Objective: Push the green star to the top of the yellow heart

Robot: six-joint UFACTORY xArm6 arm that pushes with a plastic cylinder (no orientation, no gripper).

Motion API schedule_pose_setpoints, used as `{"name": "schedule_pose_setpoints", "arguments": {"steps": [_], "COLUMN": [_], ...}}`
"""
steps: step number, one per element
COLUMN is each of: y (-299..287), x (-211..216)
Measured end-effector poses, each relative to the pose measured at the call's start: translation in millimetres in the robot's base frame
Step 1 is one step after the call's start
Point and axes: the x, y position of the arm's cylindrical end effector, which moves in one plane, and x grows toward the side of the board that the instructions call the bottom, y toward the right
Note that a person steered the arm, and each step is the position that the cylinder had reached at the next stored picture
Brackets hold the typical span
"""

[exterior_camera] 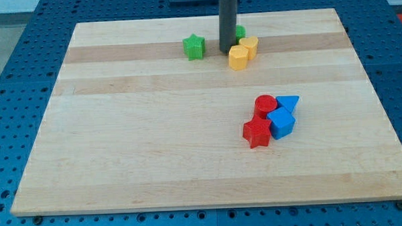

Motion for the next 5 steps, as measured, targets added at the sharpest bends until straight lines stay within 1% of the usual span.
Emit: {"name": "schedule_pose_setpoints", "arguments": {"steps": [2,5], "y": [30.9,-106.0], "x": [-11.2,-32.3]}}
